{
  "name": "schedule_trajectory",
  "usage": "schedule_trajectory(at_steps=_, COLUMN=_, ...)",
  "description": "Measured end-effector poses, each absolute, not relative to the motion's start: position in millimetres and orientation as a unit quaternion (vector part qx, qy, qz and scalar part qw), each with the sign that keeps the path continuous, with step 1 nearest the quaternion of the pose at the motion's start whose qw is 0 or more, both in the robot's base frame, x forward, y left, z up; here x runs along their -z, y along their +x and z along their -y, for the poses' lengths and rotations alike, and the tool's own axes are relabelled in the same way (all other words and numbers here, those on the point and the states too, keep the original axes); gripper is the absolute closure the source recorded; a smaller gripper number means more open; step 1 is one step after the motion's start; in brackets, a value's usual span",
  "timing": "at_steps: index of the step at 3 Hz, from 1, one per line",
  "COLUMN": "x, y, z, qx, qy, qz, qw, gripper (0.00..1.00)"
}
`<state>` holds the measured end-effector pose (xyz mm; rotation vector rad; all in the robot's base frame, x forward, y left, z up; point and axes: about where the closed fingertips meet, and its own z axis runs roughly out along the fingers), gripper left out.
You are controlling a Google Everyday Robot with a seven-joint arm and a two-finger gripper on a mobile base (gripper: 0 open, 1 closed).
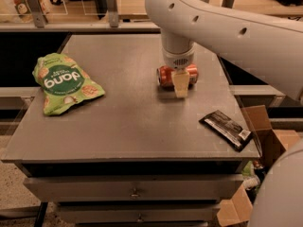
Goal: Knock coke can over
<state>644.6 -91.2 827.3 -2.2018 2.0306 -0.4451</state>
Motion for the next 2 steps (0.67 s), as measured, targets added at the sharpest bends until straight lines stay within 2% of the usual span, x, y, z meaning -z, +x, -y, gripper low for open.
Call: schedule_trajectory(at_steps=2, x=-826.8, y=637.9, z=97.0, qx=0.137, qy=-0.727, qz=-0.671, qw=0.050, gripper=0.00)
